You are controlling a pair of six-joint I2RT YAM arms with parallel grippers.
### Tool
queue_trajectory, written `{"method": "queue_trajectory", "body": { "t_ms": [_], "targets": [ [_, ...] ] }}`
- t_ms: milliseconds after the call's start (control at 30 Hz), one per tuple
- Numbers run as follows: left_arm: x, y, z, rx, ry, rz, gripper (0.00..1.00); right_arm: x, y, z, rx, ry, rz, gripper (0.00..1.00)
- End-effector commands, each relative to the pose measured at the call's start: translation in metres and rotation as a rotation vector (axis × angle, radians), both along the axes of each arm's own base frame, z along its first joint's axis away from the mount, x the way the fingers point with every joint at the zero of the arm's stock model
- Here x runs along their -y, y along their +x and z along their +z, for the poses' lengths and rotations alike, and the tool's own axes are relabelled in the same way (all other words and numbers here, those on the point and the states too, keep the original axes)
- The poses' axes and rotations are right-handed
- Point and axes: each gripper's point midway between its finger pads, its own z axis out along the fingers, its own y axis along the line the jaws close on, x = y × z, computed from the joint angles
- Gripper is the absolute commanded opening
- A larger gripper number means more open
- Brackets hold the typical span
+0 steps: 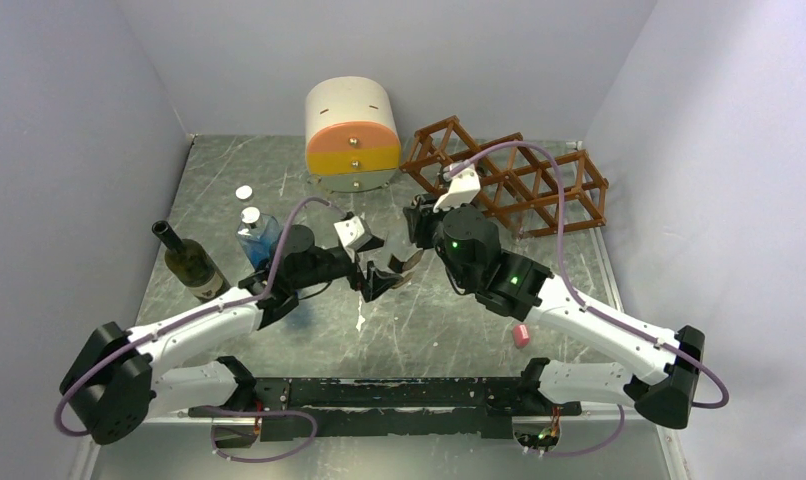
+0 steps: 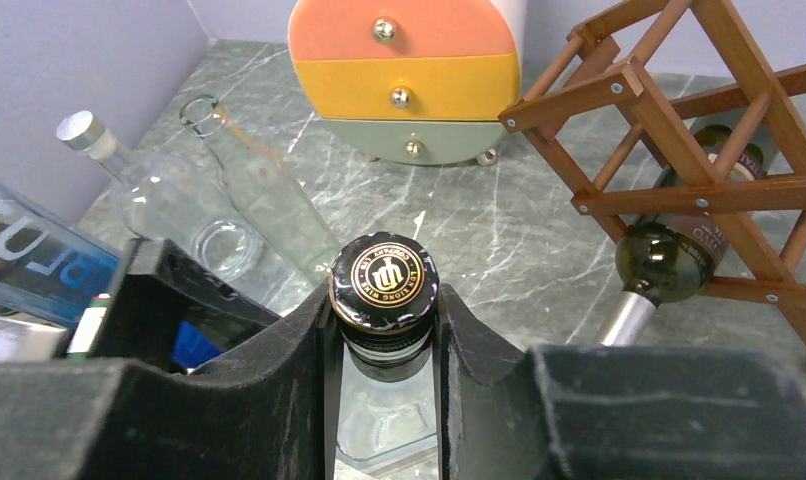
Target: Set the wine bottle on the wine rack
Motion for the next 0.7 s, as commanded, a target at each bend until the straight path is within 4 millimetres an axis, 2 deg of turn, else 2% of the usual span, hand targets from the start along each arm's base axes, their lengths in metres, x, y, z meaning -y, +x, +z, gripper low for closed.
{"method": "queue_trajectory", "body": {
  "t_ms": [0,167,300,467,533,633,667],
  "targets": [
    [0.014,-0.003,0.000,0.042,-0.010,-0.089,0.99,0.009,-0.001,0.080,0.124,0.263,-0.038,0.00],
    [0.018,0.019,-0.014,0.022,0.013,-0.012,0.99,0.006,-0.005,0.083,0.118,0.304,-0.014,0.00],
    [0.023,0.028,-0.019,0.015,0.004,0.012,0.99,0.008,-0.003,0.080,0.107,0.329,-0.036,0.00],
    [0.029,0.034,-0.021,0.022,-0.014,0.016,0.93,0.015,0.000,0.071,0.081,0.356,-0.093,0.00],
    [0.032,0.031,-0.021,0.035,-0.015,-0.010,0.88,0.017,-0.001,0.072,0.082,0.375,-0.093,0.00],
    [0.033,0.032,-0.018,0.068,-0.024,-0.008,0.75,0.019,-0.004,0.074,0.080,0.386,-0.092,0.00],
    [0.032,0.033,-0.016,0.086,-0.029,-0.006,0.68,0.021,-0.004,0.073,0.077,0.387,-0.095,0.00]
  ]
}}
